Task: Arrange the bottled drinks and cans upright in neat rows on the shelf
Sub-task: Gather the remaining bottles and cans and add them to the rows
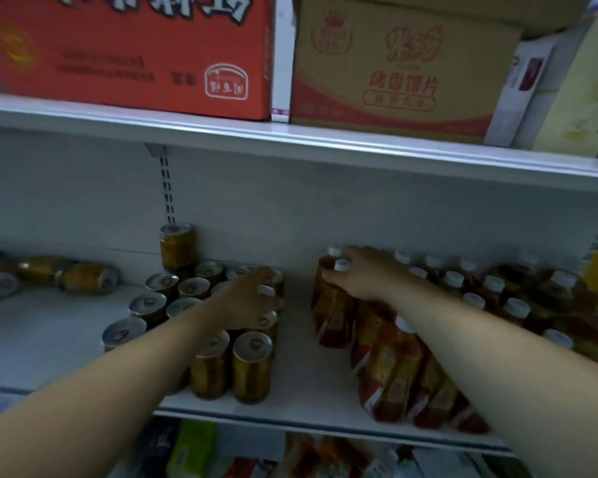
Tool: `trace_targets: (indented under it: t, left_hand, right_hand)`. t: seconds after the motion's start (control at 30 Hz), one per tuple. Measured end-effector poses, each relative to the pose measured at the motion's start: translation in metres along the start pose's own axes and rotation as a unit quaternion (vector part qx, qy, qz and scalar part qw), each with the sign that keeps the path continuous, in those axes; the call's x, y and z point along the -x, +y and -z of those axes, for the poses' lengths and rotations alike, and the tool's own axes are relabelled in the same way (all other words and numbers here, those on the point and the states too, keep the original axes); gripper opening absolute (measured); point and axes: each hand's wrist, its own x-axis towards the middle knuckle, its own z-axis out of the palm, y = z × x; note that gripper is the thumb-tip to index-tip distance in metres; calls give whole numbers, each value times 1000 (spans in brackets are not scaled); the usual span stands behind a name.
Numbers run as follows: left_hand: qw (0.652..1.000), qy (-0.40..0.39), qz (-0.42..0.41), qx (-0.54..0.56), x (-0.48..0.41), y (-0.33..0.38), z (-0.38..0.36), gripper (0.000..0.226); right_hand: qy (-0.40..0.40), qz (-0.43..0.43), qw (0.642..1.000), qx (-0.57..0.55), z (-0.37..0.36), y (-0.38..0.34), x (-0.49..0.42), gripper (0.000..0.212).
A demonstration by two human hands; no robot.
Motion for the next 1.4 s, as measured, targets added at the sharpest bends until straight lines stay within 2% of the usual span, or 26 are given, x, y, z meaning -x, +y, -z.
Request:
trace_targets:
  t: [0.07, 0.23, 0.33, 0.4, 0.57, 0.77, 0.93, 1.07, 1.27, 1.4]
  left_hand:
    - [999, 4, 6, -48, 26, -21, 28, 52]
    - [992, 22, 76, -95, 83, -106, 94, 66]
    - [984, 15, 132, -117, 116, -163, 137, 71]
    - [978, 26, 161, -130, 139, -199, 165, 72]
    - [963, 62, 230, -129, 187, -266, 216, 70]
    - [946, 85, 291, -114, 217, -337, 259, 68]
    - [936, 103, 323, -93, 208, -402, 294, 67]
    - [935, 106, 328, -85, 170, -449, 321, 67]
    - [949, 118, 292, -7, 108, -490, 339, 72]
    - [951, 76, 296, 39, 84, -513, 338, 79]
  right_hand:
    - [6, 31, 999, 12, -6, -43, -11, 75]
    - [-5, 85, 996, -13, -40, -170, -38, 71]
    - [2, 125, 992, -33, -70, -251, -51, 61]
    - [-16, 143, 989, -36, -91, -301, -59, 65]
    - [-71, 171, 981, -61, -137, -404, -68, 71]
    - [-72, 218, 973, -35, -185, -503, -92, 66]
    - [-94, 216, 968, -81, -226, -565, -135, 63]
    - [-88, 192, 975, -71, -255, -595, -176, 60]
    - [-41, 185, 981, -36, -291, -613, -196, 65]
    - [-18, 165, 985, -53, -298, -614, -193, 63]
